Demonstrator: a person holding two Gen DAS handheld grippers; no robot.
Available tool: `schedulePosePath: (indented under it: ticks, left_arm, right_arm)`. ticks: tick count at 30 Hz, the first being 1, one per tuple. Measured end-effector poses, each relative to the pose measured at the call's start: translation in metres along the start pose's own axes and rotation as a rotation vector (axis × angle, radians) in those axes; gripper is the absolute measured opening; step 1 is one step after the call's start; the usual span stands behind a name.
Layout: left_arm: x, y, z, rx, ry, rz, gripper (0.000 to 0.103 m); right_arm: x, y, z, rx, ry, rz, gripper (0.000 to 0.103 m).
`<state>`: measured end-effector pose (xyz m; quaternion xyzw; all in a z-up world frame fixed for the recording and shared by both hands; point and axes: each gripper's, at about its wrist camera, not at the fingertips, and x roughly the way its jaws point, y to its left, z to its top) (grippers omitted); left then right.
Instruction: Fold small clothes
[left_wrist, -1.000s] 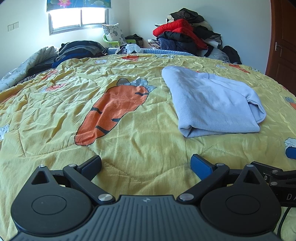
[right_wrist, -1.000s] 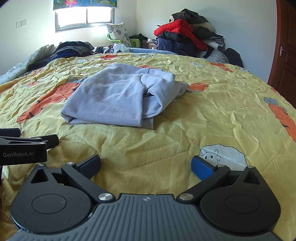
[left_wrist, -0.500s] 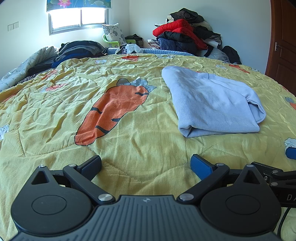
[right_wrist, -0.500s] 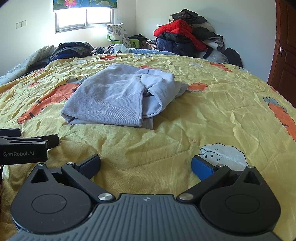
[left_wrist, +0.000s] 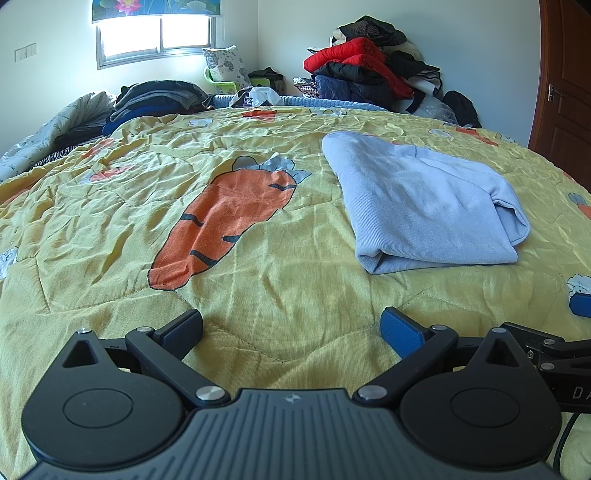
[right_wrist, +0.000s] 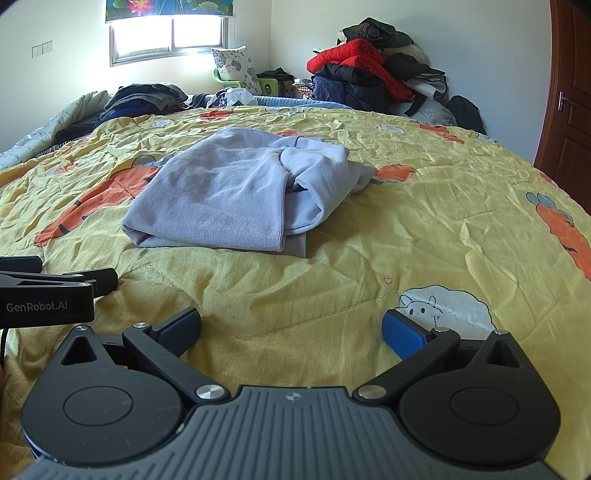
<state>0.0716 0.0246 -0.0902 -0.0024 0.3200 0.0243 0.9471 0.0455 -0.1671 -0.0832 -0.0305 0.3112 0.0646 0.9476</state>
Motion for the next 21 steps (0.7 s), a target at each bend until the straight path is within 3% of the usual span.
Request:
schedulePosePath:
  ticks: [21]
  left_arm:
    - [-0.002, 0.010, 0.002, -0.046, -0.009, -0.015, 0.103]
  right_arm:
    - [0.000, 0.000, 0.000, 0.000, 0.000, 0.000, 0.103]
